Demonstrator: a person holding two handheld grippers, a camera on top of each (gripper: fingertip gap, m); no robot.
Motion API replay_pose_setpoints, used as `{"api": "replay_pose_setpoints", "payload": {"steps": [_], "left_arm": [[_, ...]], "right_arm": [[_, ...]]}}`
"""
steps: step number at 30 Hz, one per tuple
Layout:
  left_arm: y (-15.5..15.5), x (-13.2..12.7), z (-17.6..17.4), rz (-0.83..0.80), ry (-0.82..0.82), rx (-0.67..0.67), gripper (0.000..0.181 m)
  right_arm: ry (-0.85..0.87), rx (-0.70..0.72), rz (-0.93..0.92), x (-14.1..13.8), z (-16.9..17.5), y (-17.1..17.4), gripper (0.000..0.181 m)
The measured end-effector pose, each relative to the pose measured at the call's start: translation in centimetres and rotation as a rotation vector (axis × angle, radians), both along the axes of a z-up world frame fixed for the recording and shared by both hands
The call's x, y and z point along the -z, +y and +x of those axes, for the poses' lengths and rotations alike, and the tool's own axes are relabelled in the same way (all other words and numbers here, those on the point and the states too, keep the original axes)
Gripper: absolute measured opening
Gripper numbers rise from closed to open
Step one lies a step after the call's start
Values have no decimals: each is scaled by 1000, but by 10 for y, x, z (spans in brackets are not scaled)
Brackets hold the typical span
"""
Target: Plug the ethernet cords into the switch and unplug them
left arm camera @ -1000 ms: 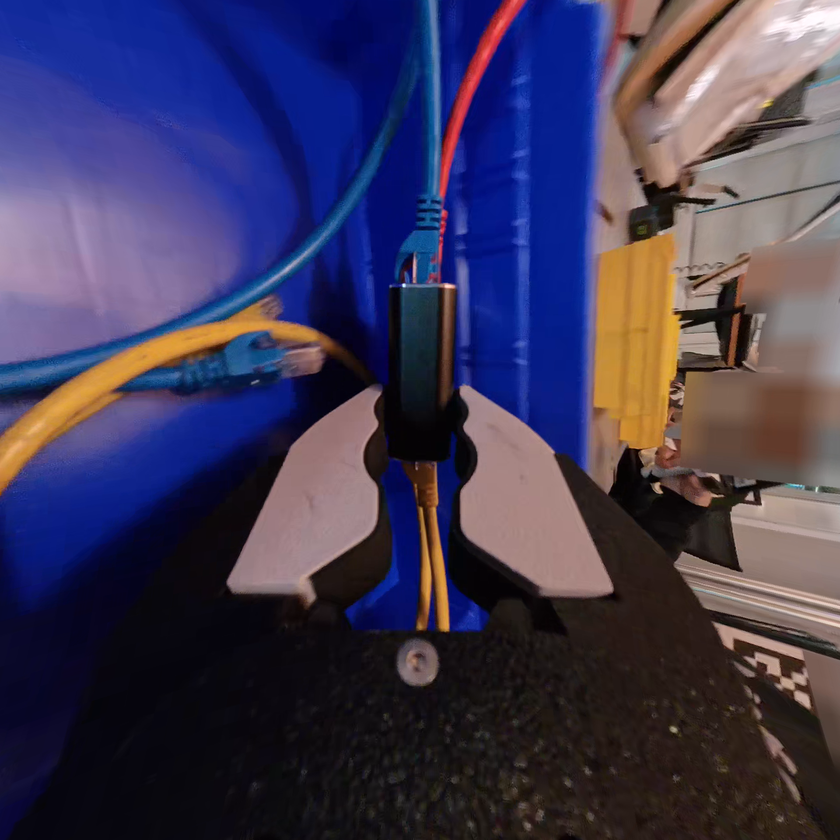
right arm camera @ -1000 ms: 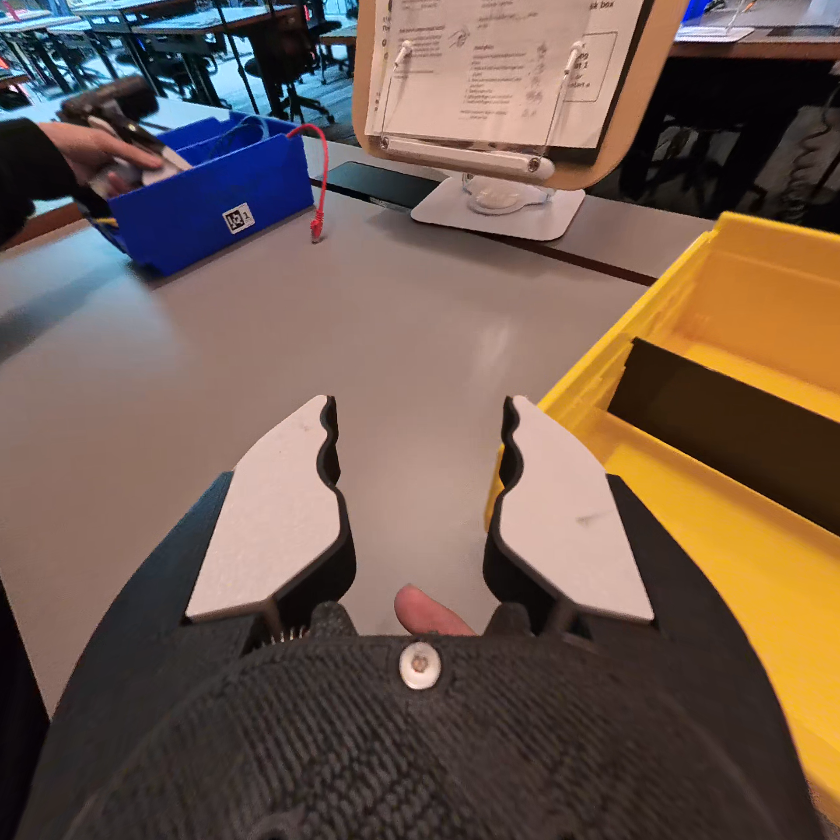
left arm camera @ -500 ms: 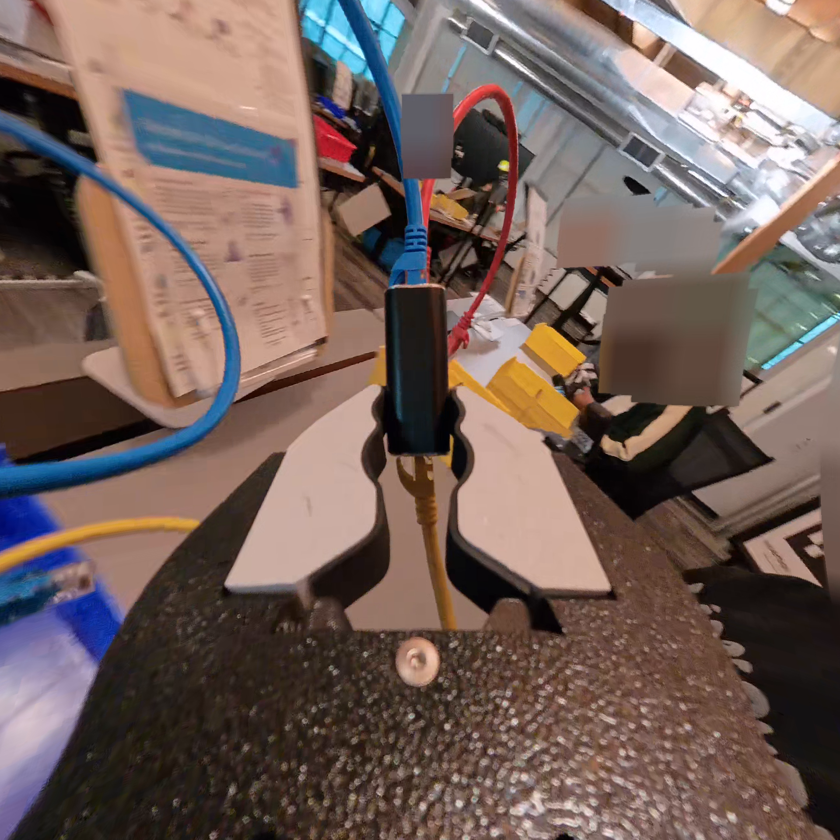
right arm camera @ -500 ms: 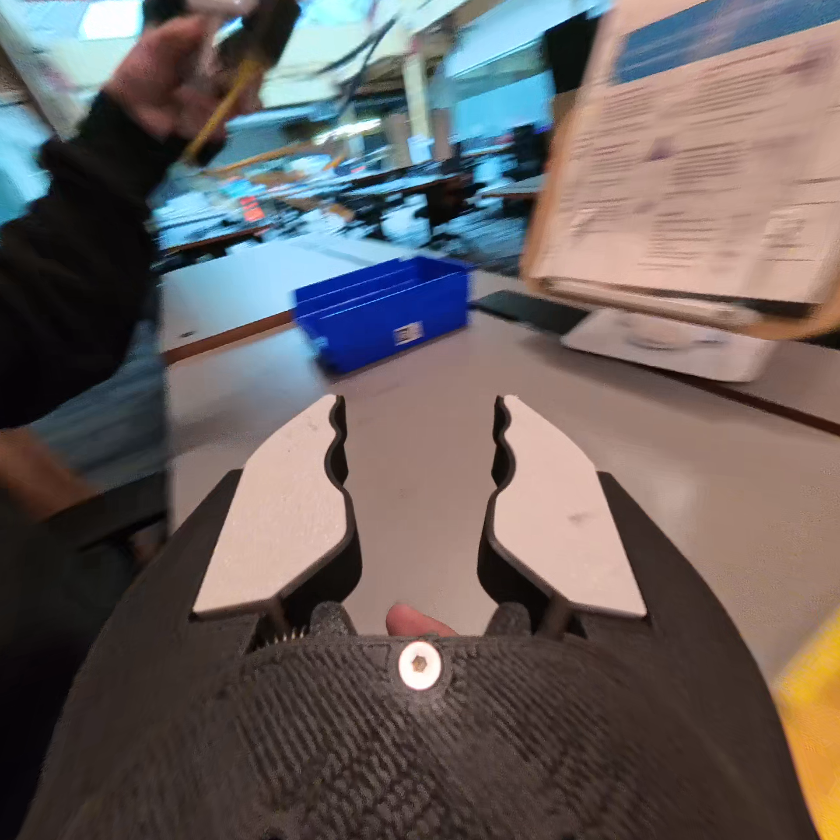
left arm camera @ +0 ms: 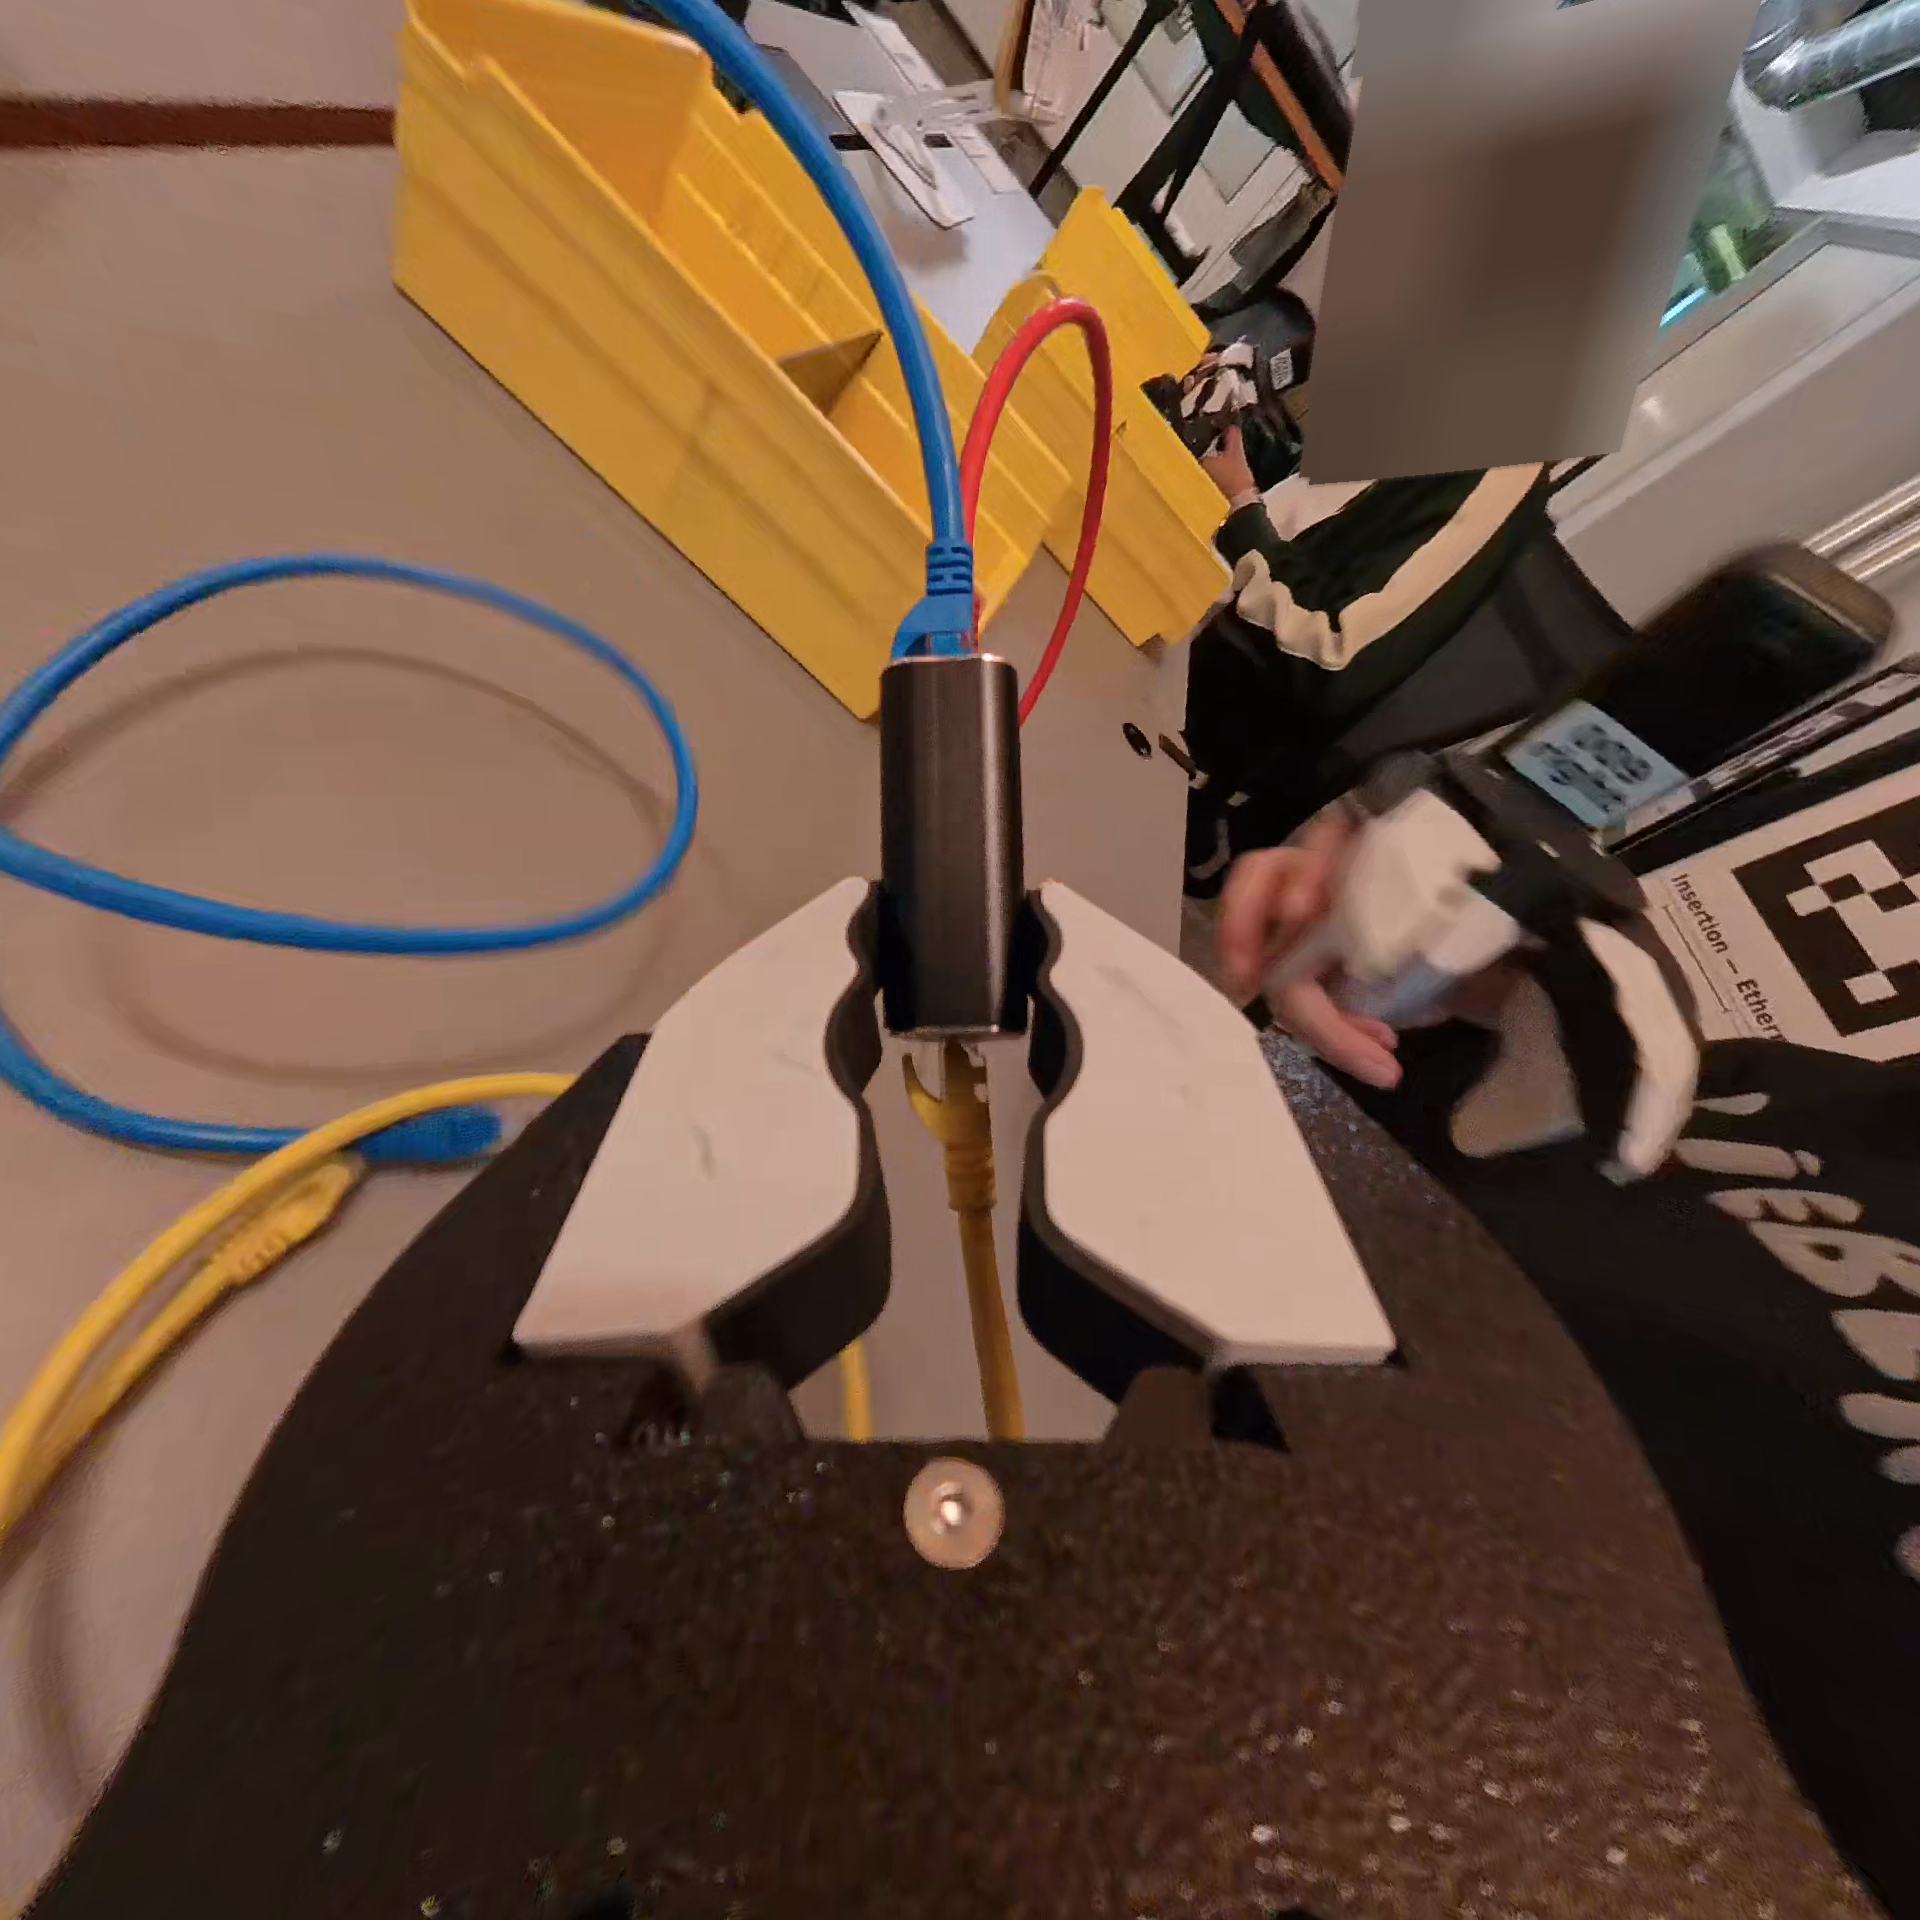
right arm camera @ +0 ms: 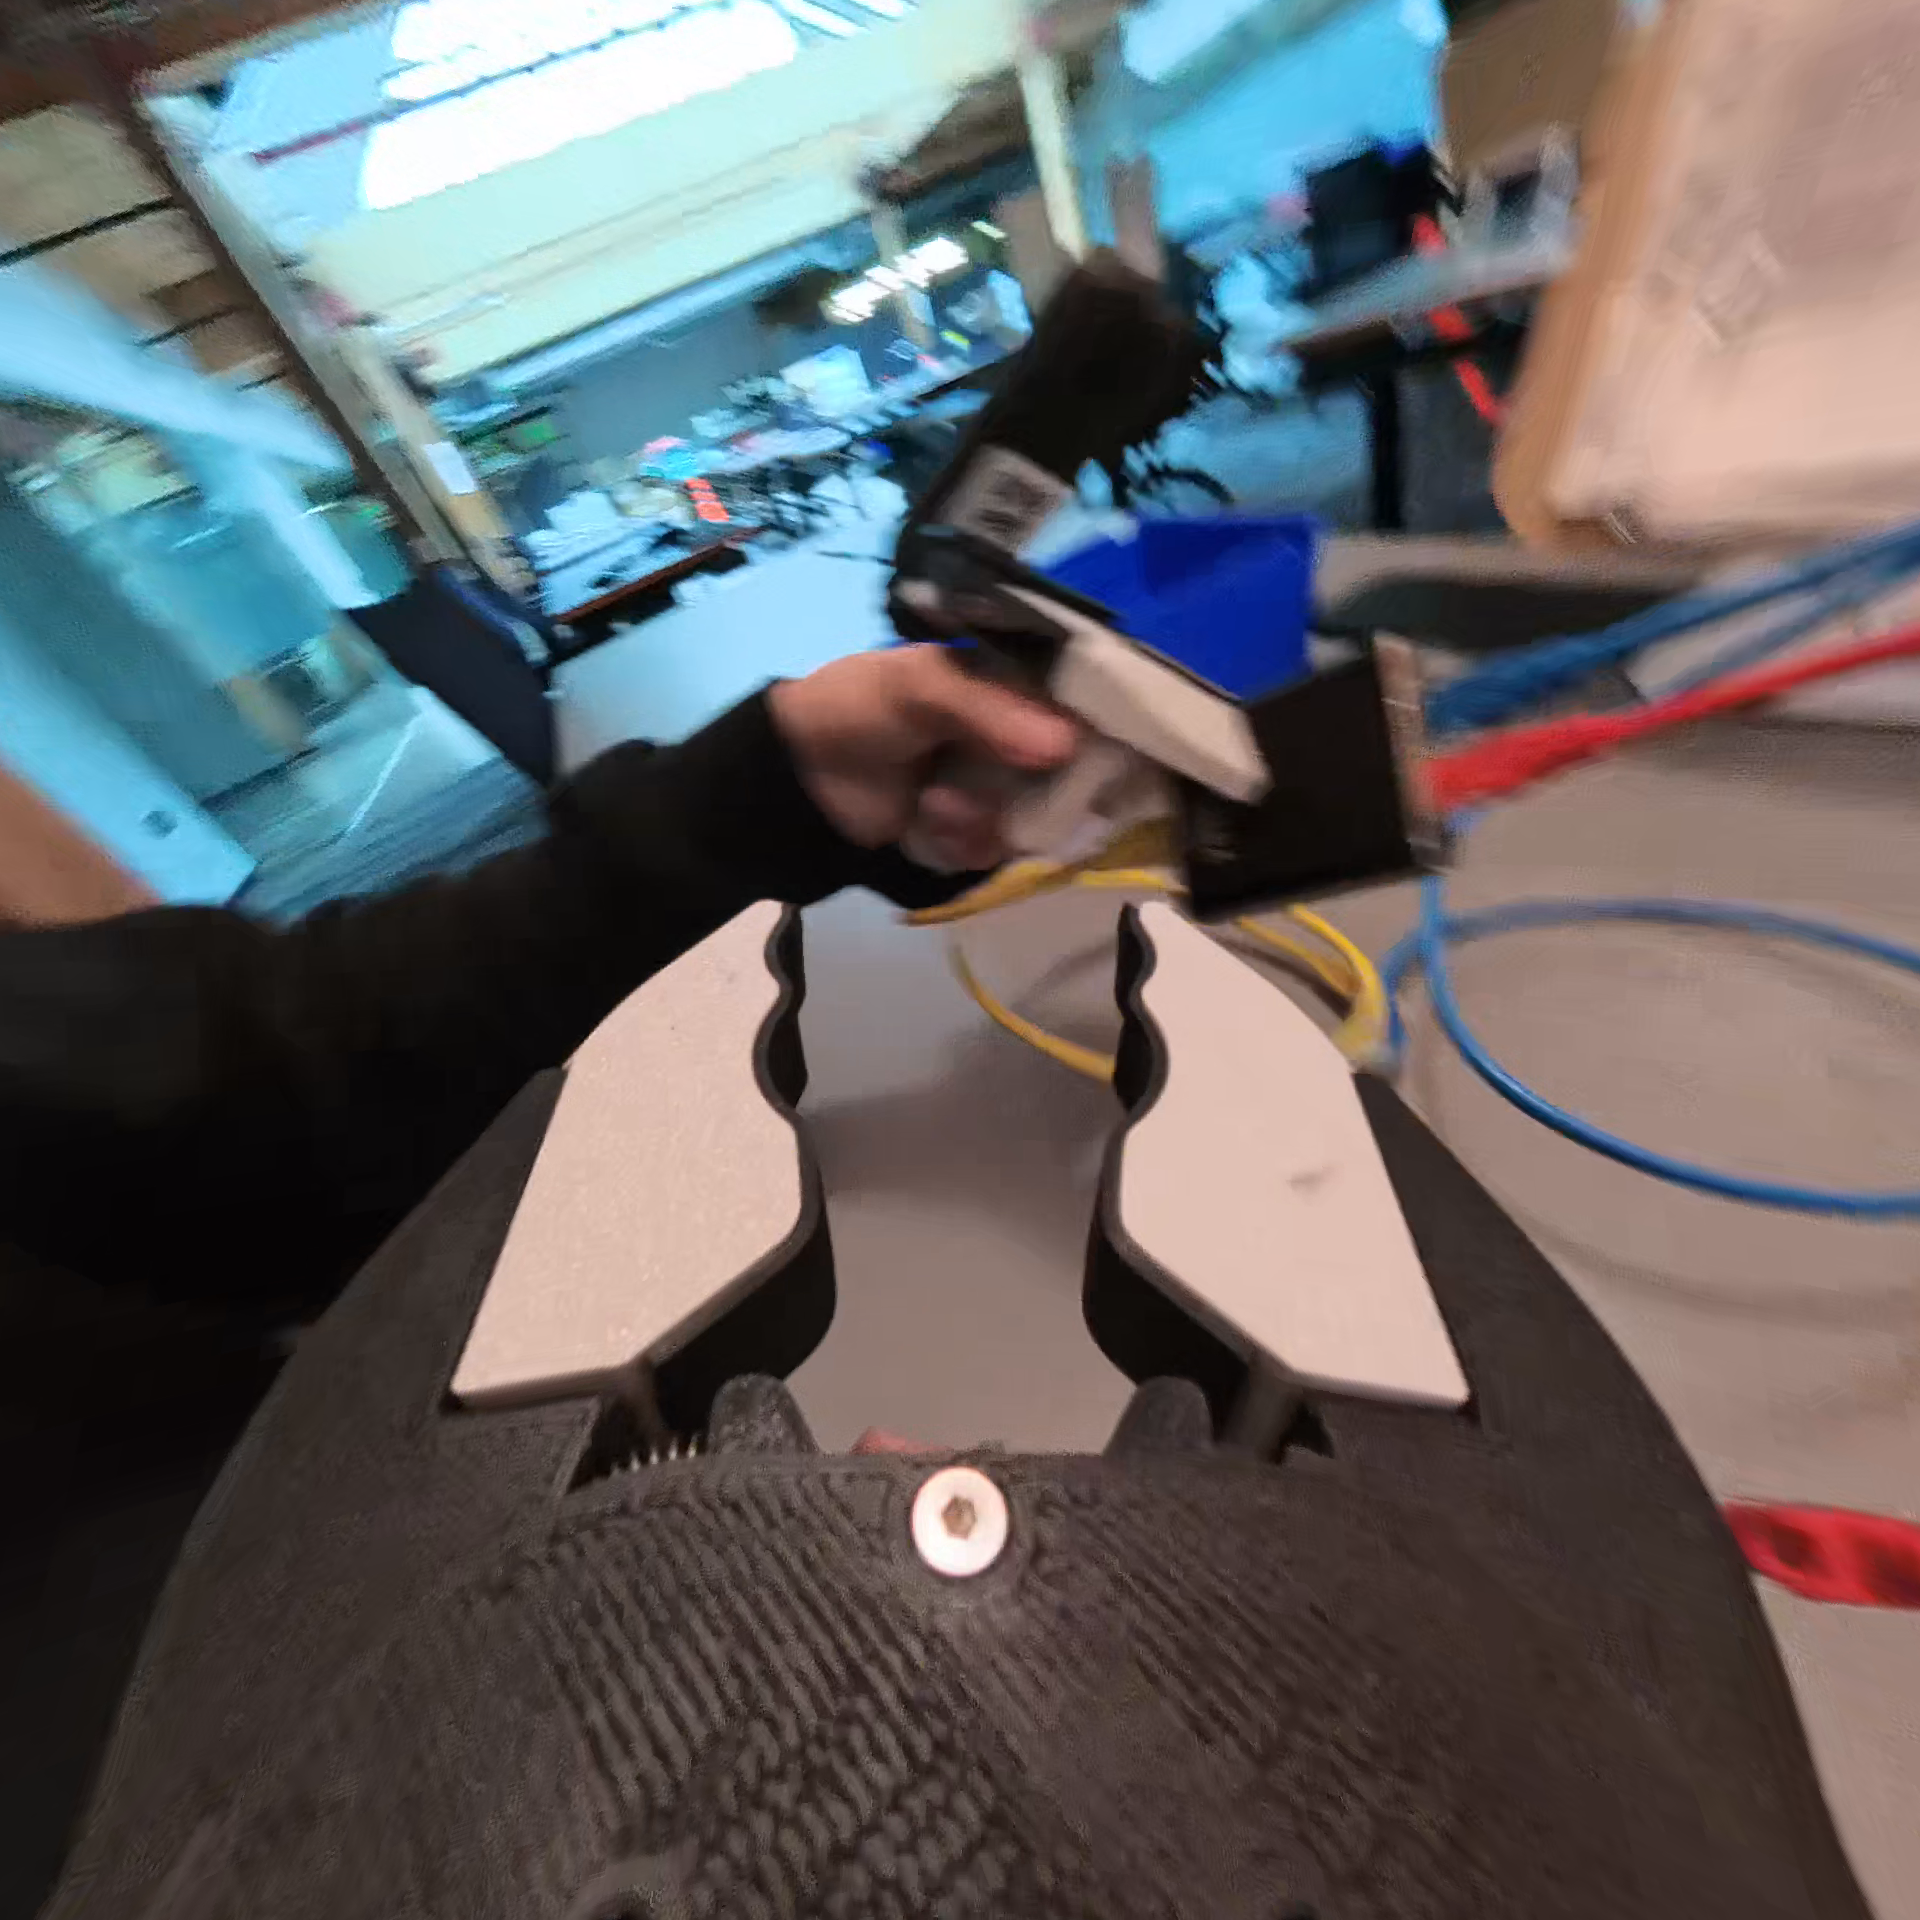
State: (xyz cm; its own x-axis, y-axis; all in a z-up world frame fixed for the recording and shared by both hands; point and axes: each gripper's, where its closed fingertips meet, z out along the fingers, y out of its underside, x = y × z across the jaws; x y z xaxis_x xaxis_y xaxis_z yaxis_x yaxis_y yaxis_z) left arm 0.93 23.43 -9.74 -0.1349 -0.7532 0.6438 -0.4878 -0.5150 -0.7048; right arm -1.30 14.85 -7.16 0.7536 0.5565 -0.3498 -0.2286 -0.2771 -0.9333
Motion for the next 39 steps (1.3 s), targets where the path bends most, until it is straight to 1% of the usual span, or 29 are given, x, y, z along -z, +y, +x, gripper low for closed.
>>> {"api": "replay_pose_setpoints", "payload": {"steps": [1, 2, 3, 4, 6, 7, 9, 11, 14, 16, 17, 19, 20, 21, 22, 23, 24, 25, 26, 28, 29, 30, 32, 33, 36, 37, 39], "left_arm": [[-4, 13, 3, -13, -17, 16, 24], [-9, 24, 5, -20, -29, 29, 24], [-14, 32, 6, -15, -42, 42, 24], [-21, 39, 6, -2, -56, 69, 24], [-38, 44, 4, 9, -92, 132, 23], [-44, 44, 3, 14, -110, 151, 23], [-52, 46, -1, 21, -122, 181, 24], [-53, 46, -4, 30, -131, 194, 23], [-56, 43, -10, 65, -148, 229, 23], [-58, 43, -13, 122, -151, 251, 24], [-59, 43, -14, 154, -144, 257, 24], [-52, 41, -10, 254, -147, 216, 27], [-47, 38, -7, 334, -158, 182, 29], [-40, 33, -4, 439, -162, 131, 30], [-29, 25, -2, 565, -160, 50, 31], [-20, 14, -3, 695, -165, -28, 38], [-15, 2, -4, 813, -169, -97, 50], [-13, -7, -7, 910, -160, -161, 60], [-18, -15, -10, 981, -149, -198, 68], [-42, -20, -11, 1047, -149, -195, 75], [-53, -19, -11, 1077, -159, -184, 81], [-61, -15, -10, 1118, -165, -174, 83], [-60, -3, -10, 1206, -153, -185, 81], [-57, 4, -10, 1223, -151, -182, 81], [-43, 19, -10, 1165, -188, -197, 79], [-41, 22, -11, 1135, -211, -187, 75], [-41, 22, -12, 1098, -261, -172, 71]], "right_arm": [[23, 48, -84, 23, 14, 14, 61], [71, 76, -159, 43, 24, 24, 68], [148, 74, -206, 54, 29, 31, 72], [240, 51, -230, 60, 31, 35, 70], [385, 0, -237, 64, 32, 40, 56], [416, -20, -221, 64, 32, 41, 49], [396, -26, -182, 65, 31, 42, 31], [353, -67, -127, 63, 25, 41, 29], [340, -118, -72, 60, 19, 38, 27], [358, -171, -82, 61, 16, 35, 26], [373, -176, -89, 61, 16, 36, 26], [452, -145, -86, 58, 22, 40, 25], [514, -121, -100, 57, 27, 43, 25], [577, -84, -120, 59, 33, 47, 24], [647, -40, -142, 61, 40, 50, 24], [728, -5, -159, 63, 47, 53, 24], [812, 21, -171, 64, 53, 54, 24], [893, 47, -178, 64, 60, 56, 24], [956, 63, -181, 64, 64, 56, 24], [1015, 63, -208, 66, 66, 57, 24], [1021, 52, -219, 66, 63, 57, 24], [1019, 57, -225, 66, 62, 57, 24], [1000, 23, -236, 62, 54, 55, 24], [999, 8, -240, 59, 50, 53, 24], [1006, -32, -240, 50, 41, 49, 24], [1010, -31, -240, 49, 39, 49, 23], [1053, -55, -258, 48, 34, 48, 23]]}}
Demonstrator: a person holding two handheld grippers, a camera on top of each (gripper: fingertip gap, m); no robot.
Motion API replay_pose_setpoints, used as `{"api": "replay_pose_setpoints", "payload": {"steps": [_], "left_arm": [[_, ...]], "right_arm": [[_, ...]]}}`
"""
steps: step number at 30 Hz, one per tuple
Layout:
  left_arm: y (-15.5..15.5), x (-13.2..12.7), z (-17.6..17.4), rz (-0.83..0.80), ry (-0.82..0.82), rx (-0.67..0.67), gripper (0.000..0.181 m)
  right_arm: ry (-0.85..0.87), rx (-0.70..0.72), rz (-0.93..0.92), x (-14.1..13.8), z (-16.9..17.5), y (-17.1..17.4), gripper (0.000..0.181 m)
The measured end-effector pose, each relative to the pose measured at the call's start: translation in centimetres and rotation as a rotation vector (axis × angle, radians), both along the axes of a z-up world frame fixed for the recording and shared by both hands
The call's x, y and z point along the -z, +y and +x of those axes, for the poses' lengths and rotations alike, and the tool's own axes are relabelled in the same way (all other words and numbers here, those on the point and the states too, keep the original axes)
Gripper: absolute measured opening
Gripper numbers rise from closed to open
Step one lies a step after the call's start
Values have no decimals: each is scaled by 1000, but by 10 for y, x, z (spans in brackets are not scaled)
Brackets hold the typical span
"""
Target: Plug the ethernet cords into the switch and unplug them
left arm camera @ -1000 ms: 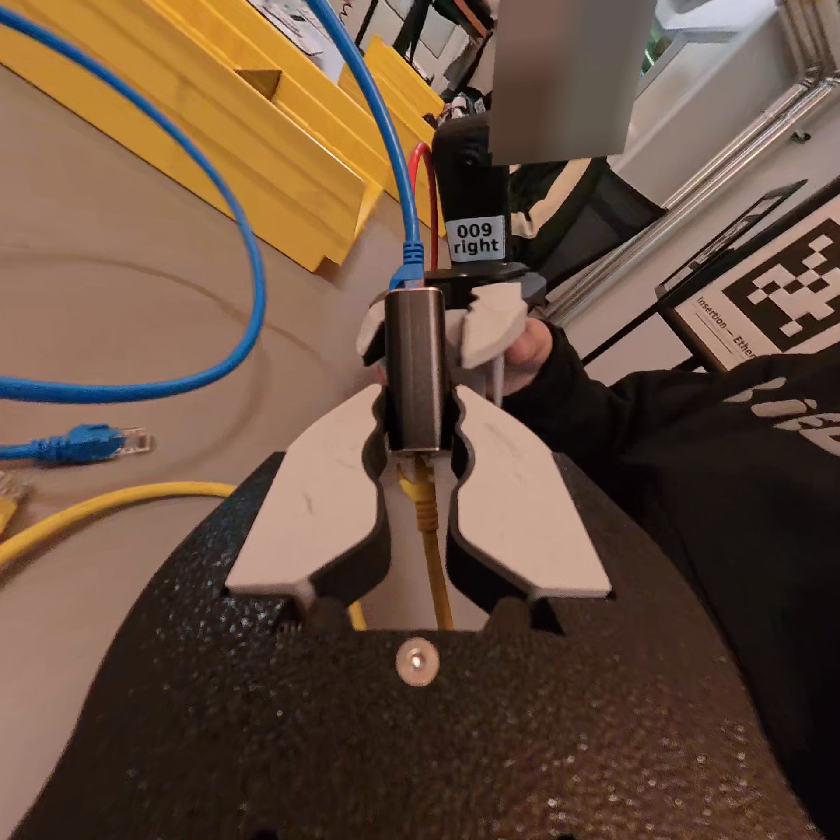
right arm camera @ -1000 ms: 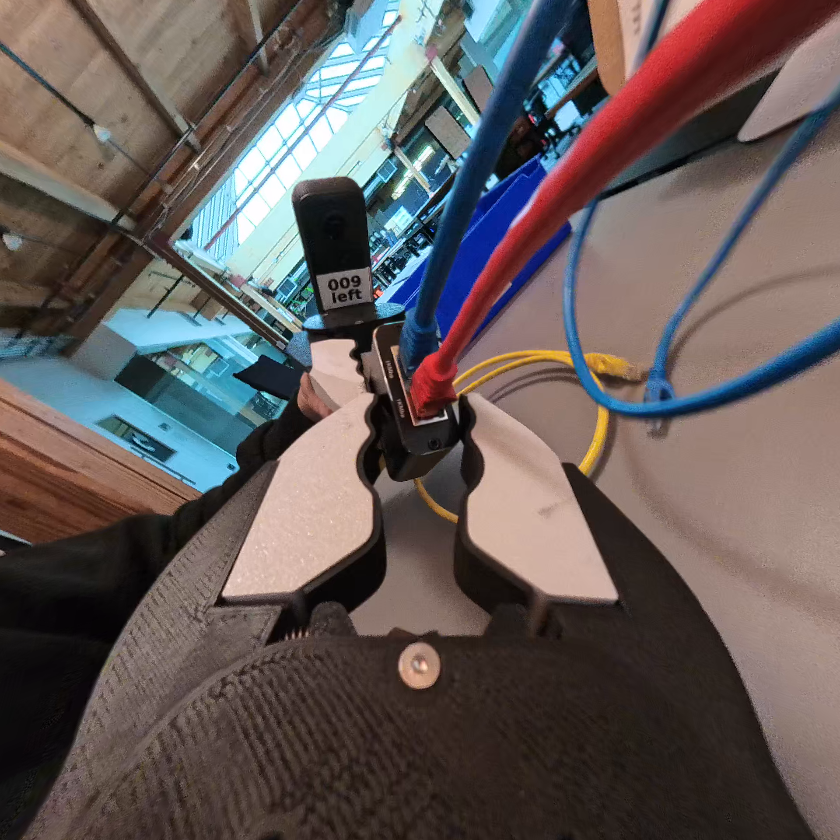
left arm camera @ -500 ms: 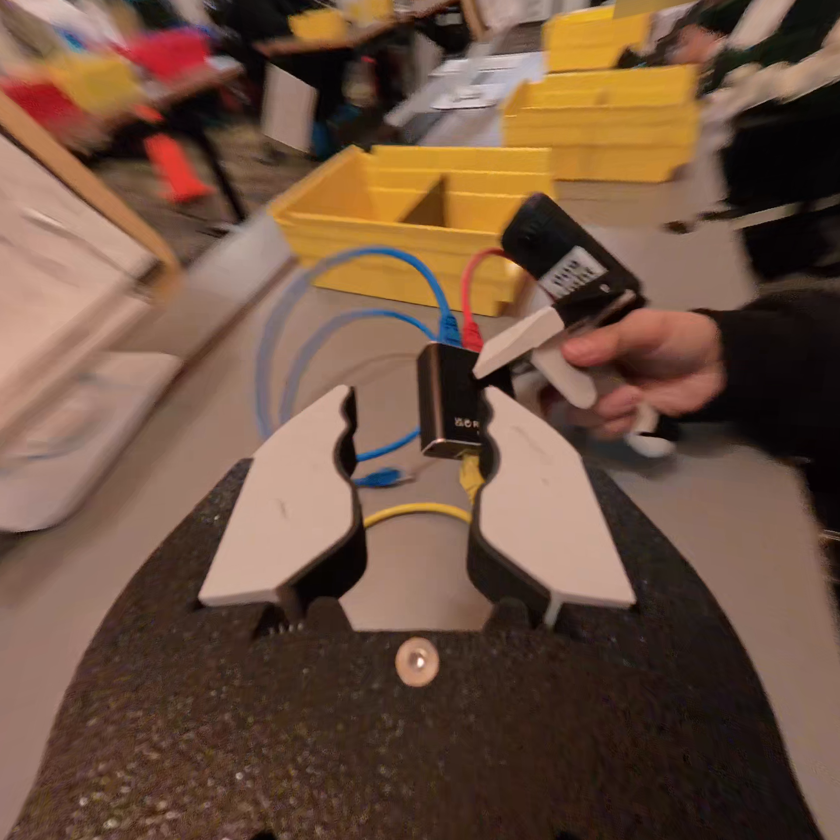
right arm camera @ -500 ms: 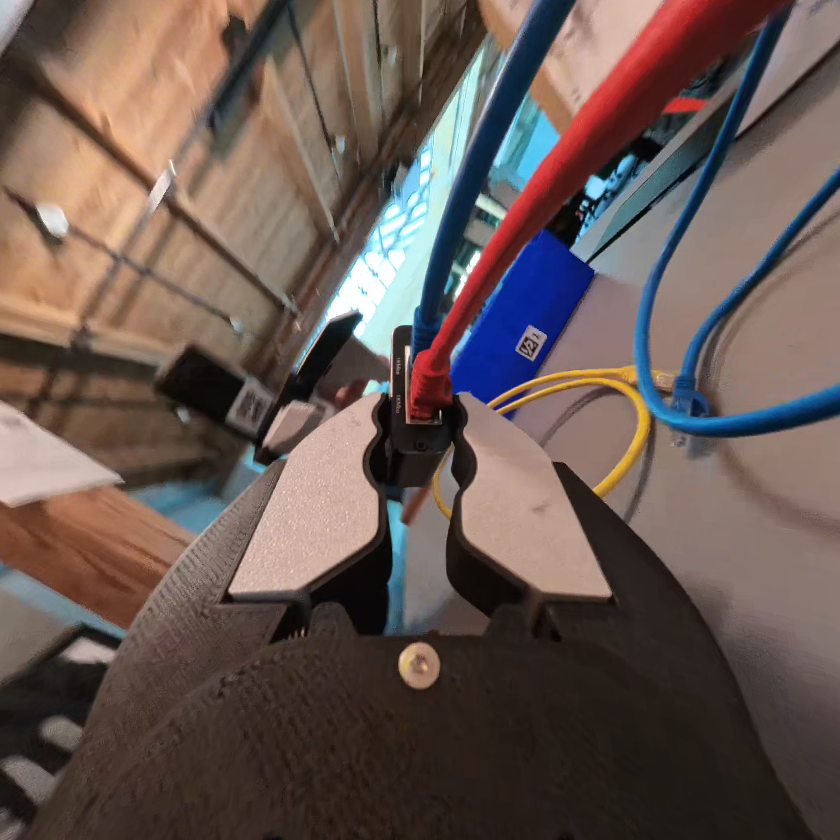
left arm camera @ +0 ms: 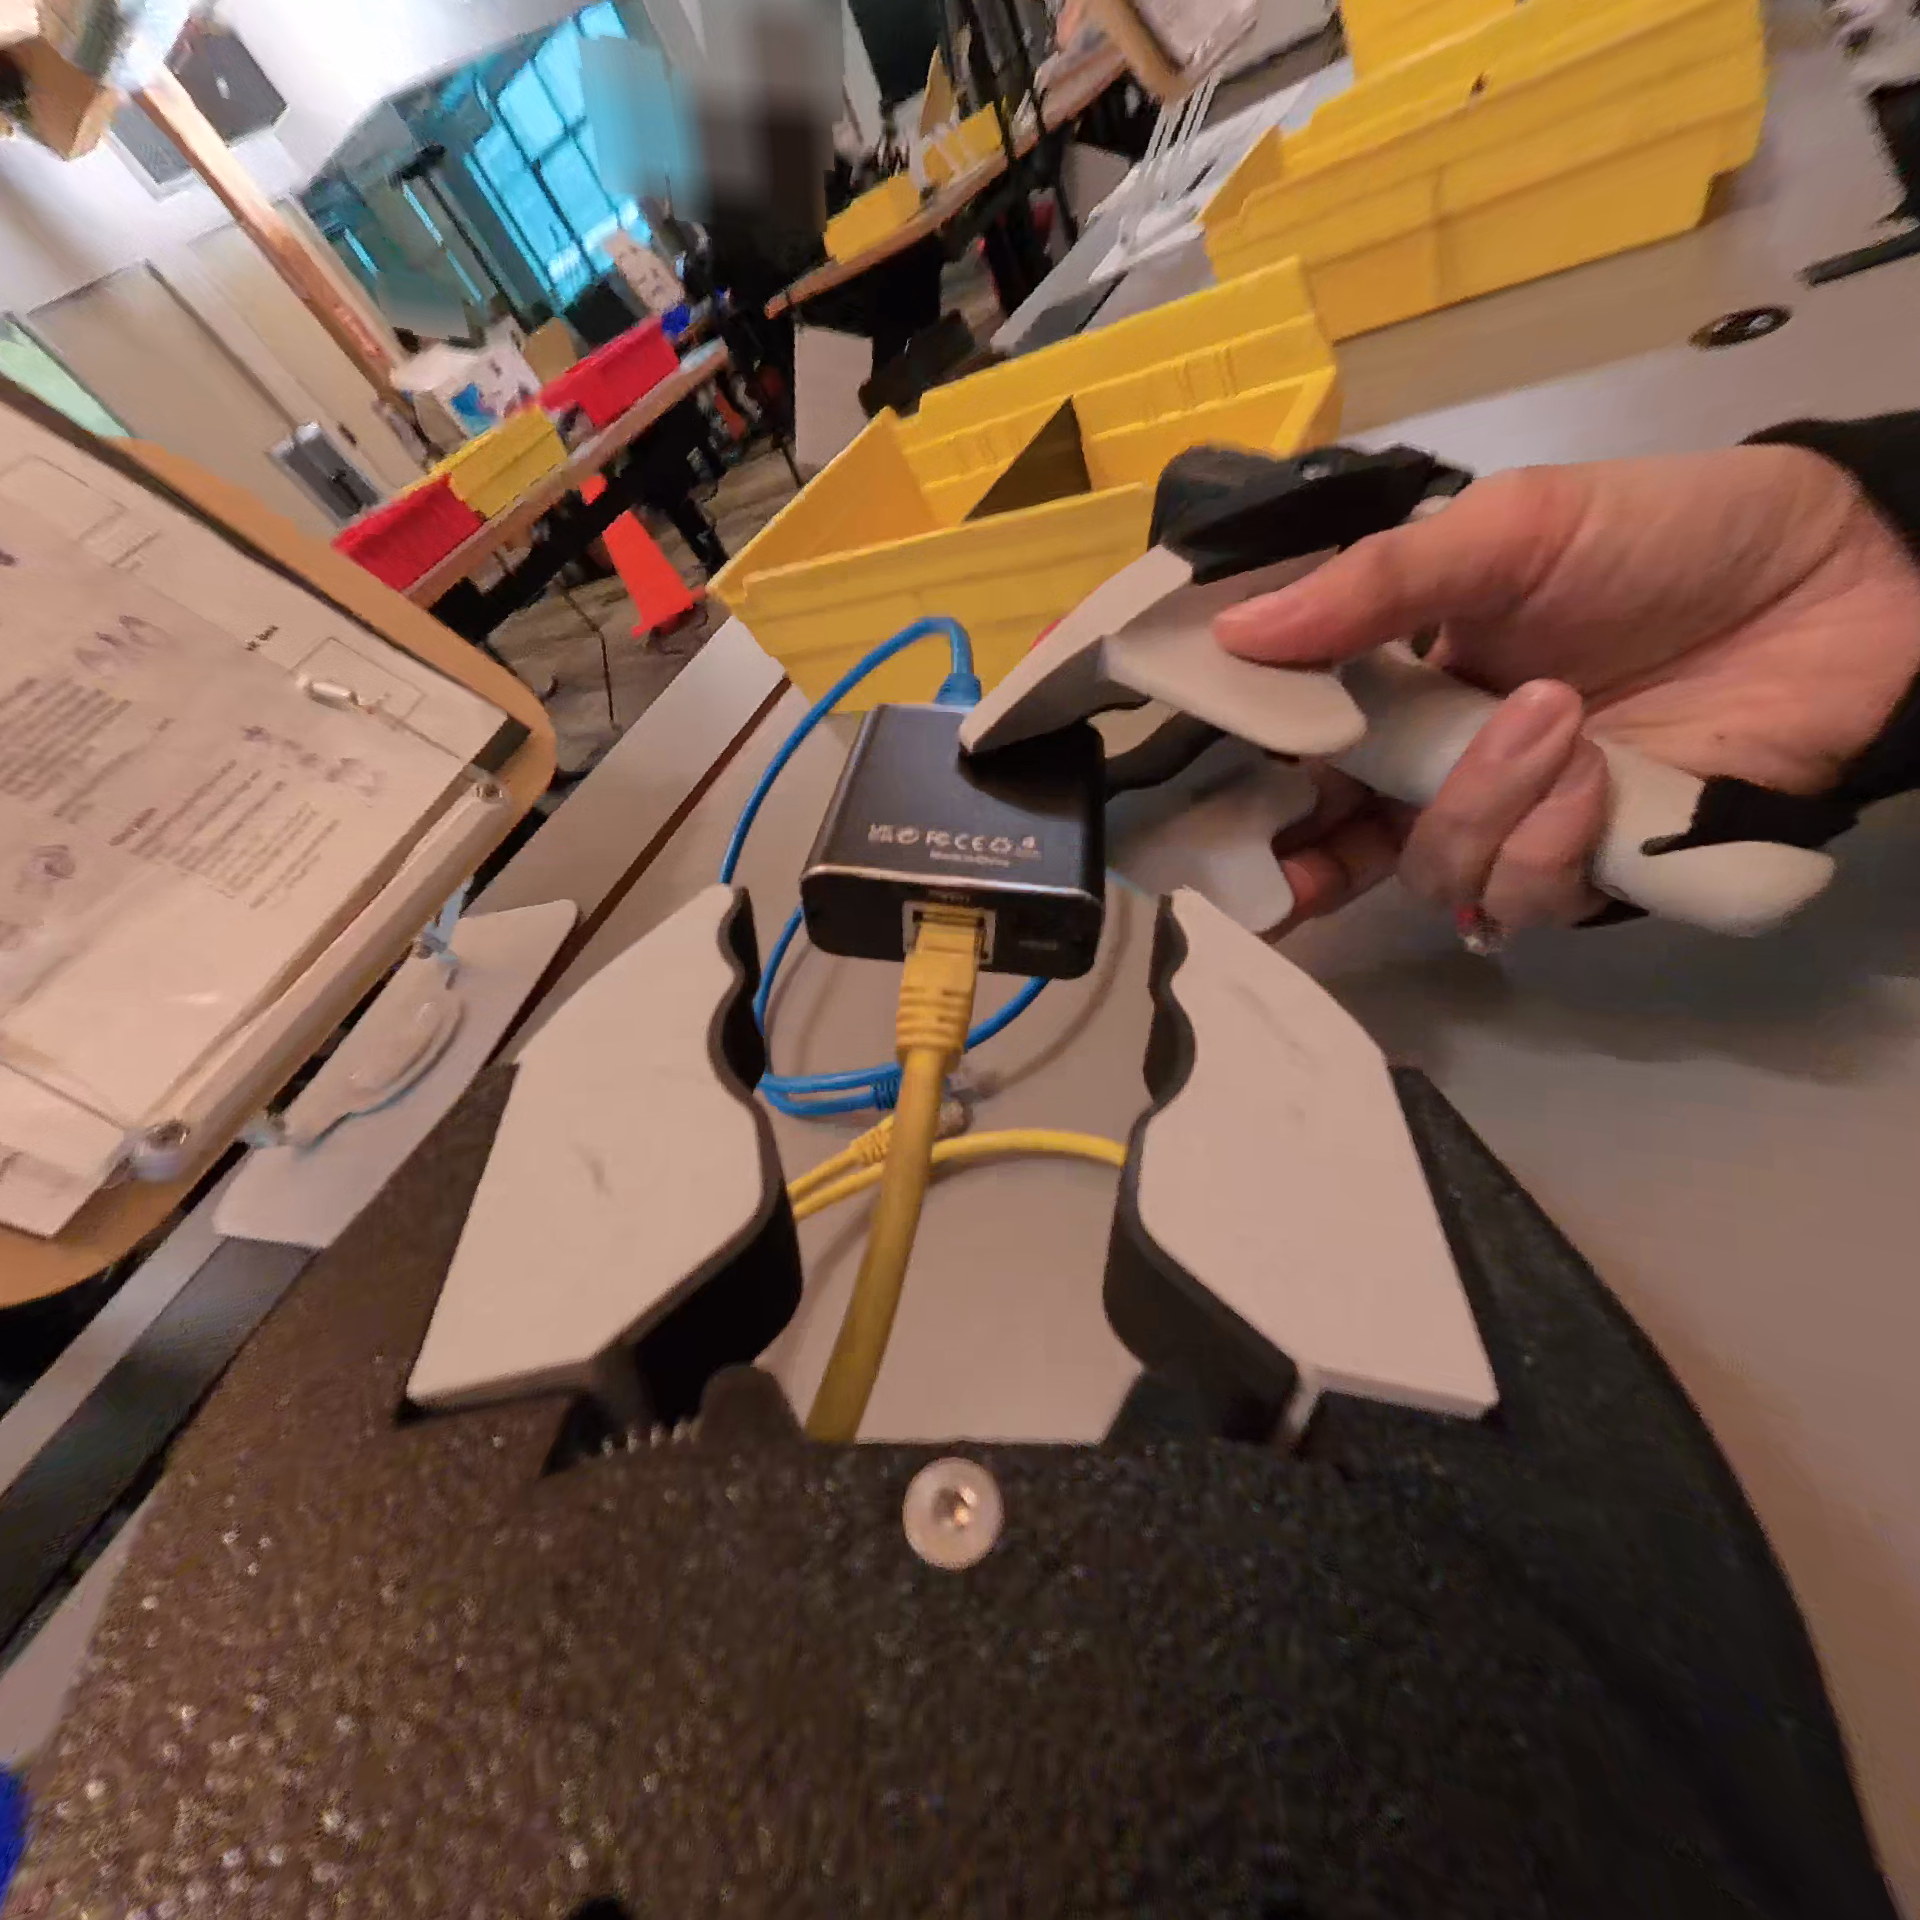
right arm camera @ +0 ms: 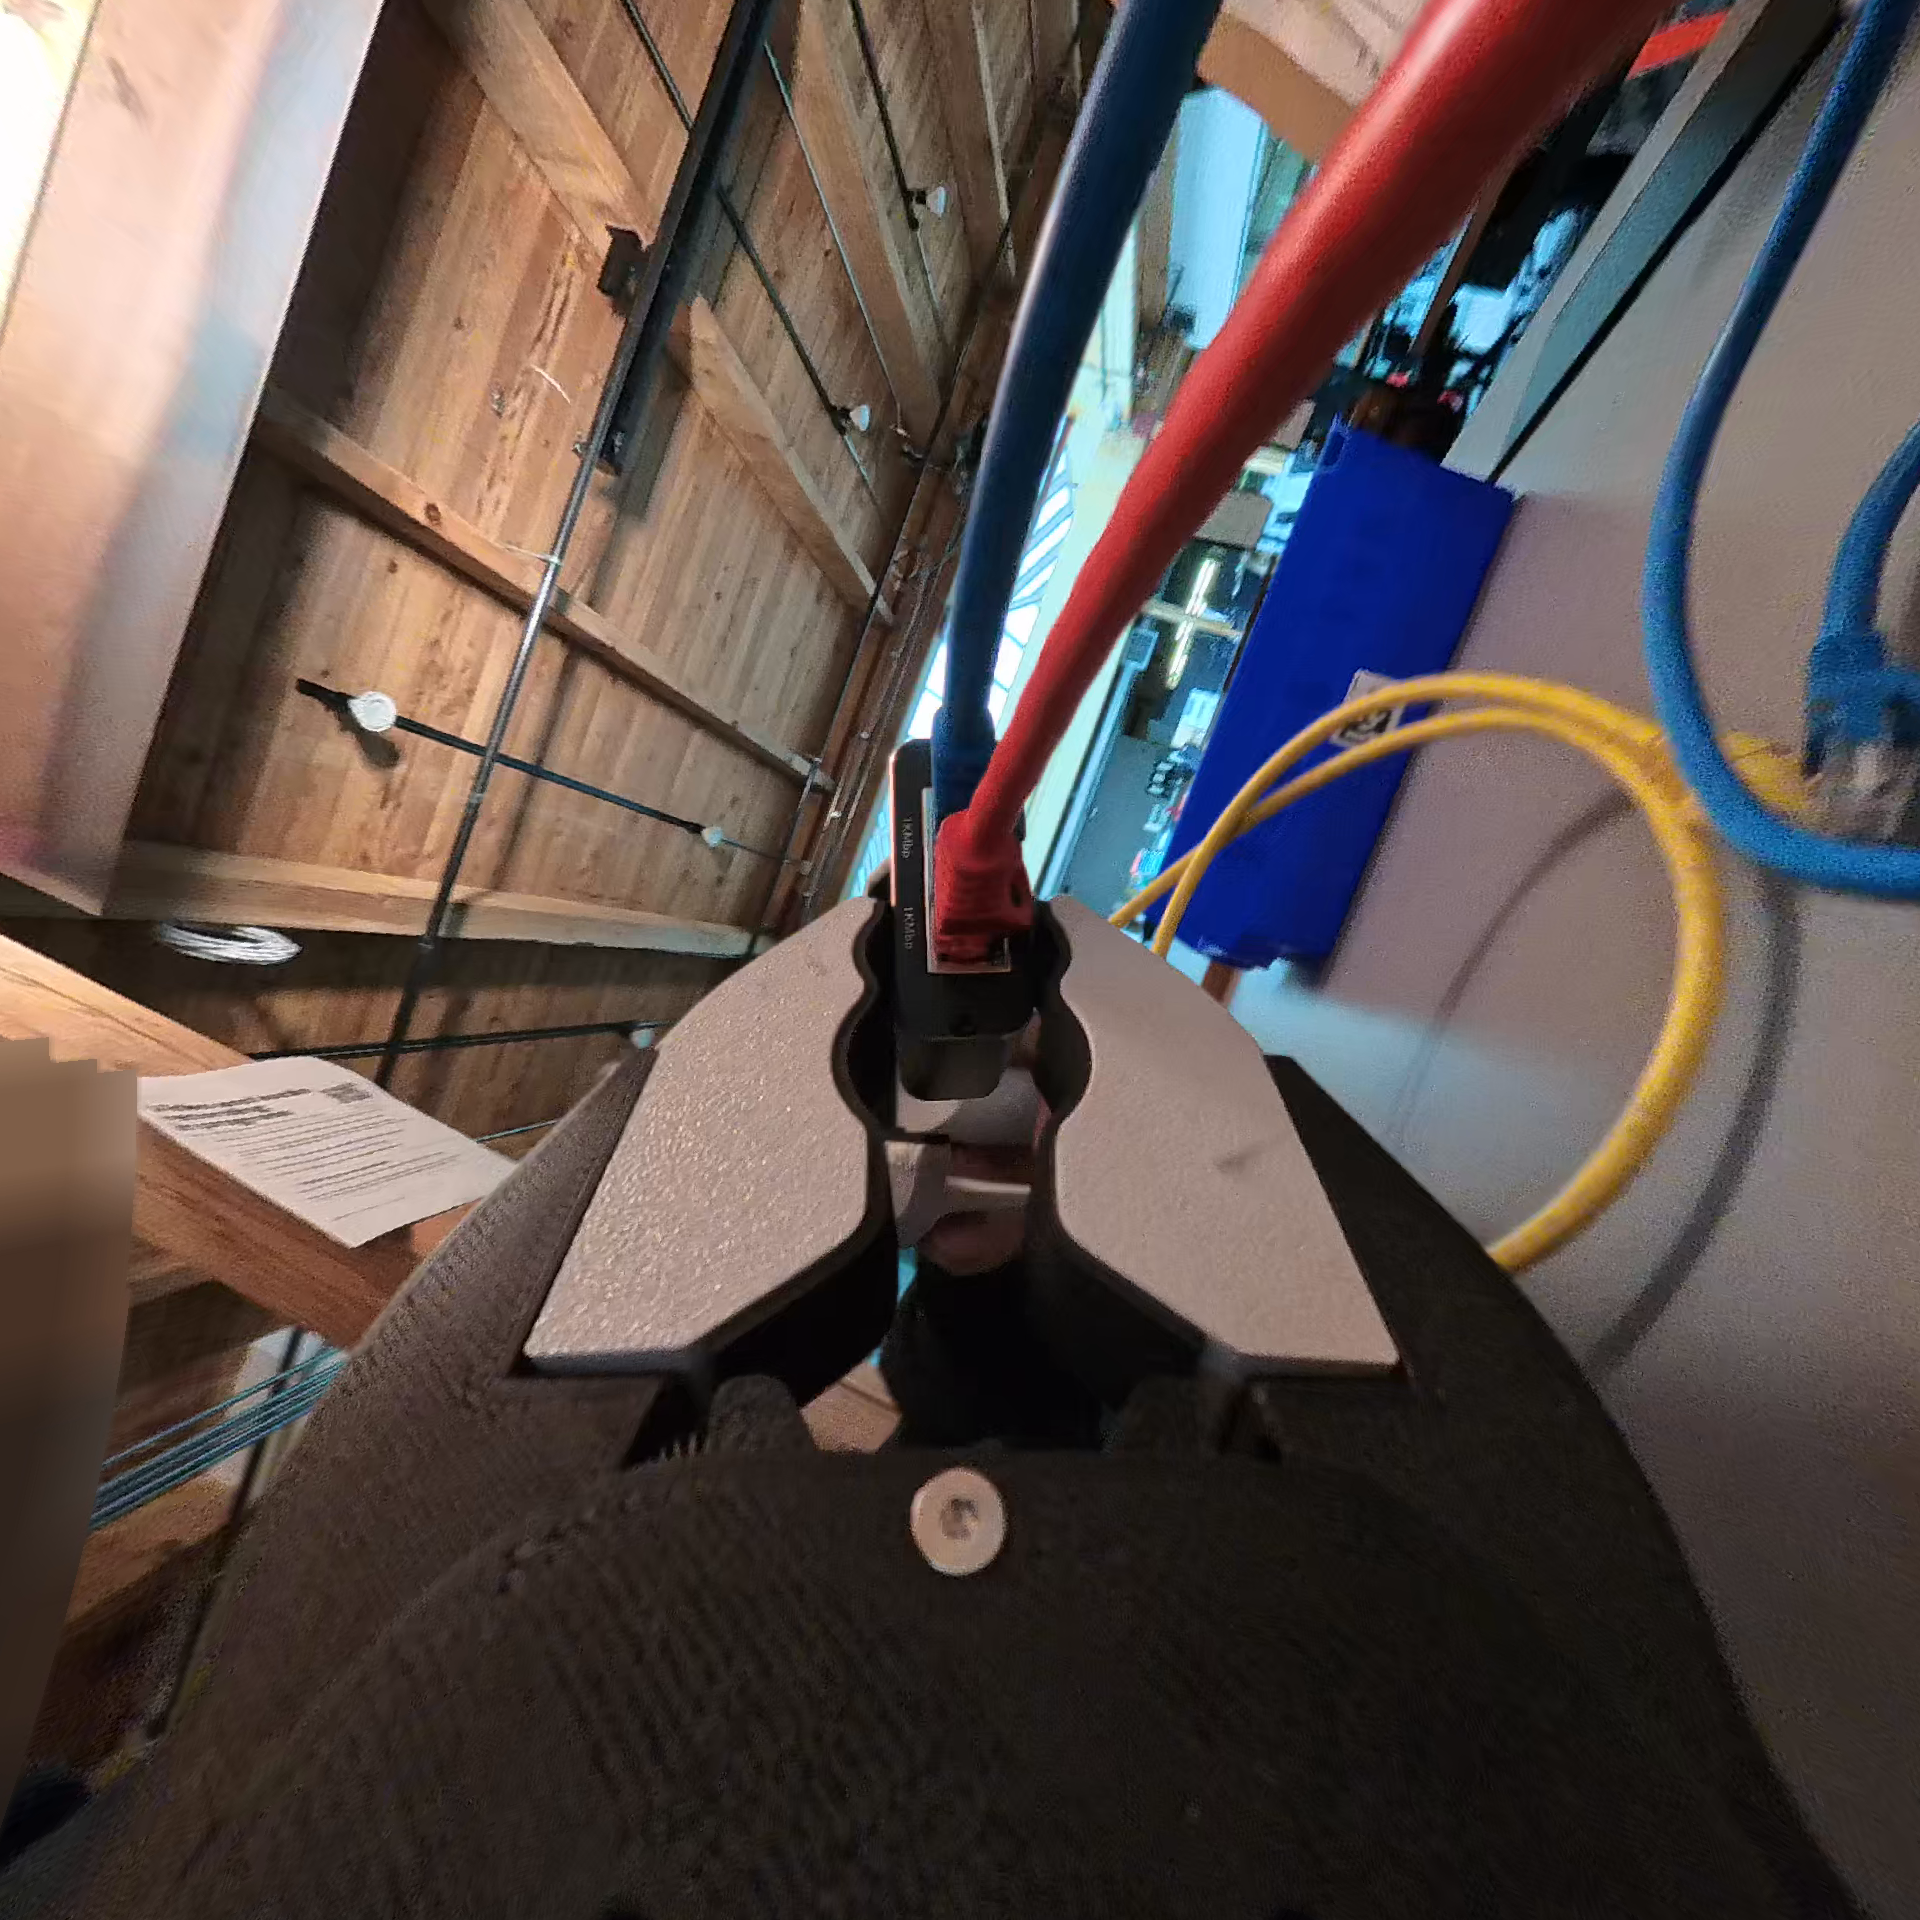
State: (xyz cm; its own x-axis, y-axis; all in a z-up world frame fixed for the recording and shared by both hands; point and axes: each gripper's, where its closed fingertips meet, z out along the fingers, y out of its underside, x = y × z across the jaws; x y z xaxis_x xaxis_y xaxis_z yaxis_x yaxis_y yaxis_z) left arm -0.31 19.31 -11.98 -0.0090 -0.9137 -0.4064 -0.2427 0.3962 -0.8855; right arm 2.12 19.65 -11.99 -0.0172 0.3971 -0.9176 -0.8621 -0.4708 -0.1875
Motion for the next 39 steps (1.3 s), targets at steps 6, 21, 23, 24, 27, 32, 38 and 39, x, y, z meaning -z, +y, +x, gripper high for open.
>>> {"api": "replay_pose_setpoints", "payload": {"steps": [6, 21, 23, 24, 27, 32, 38, 39], "left_arm": [[9, 13, -3, 88, -44, 29, 63], [1, 7, -8, 25, -131, 95, 69], [0, 12, -9, 46, -115, 101, 63], [0, 14, -9, 55, -108, 97, 63], [4, 19, -11, 97, -75, 78, 63], [13, 1, -24, 88, -59, -21, 76], [-11, -7, -17, 23, -18, 6, 82], [-9, -2, -14, 4, -14, 2, 83]], "right_arm": [[-23, -80, 20, -7, -25, -6, 23], [-196, -181, 45, -2, -40, -13, 24], [-218, -192, 41, 1, -40, -13, 24], [-229, -191, 36, 3, -40, -13, 24], [-286, -157, 20, 8, -32, -9, 24], [-291, -80, 0, 11, -9, -5, 24], [-267, -112, 7, 9, -26, -6, 23], [-231, -136, 19, 5, -30, -8, 24]]}}
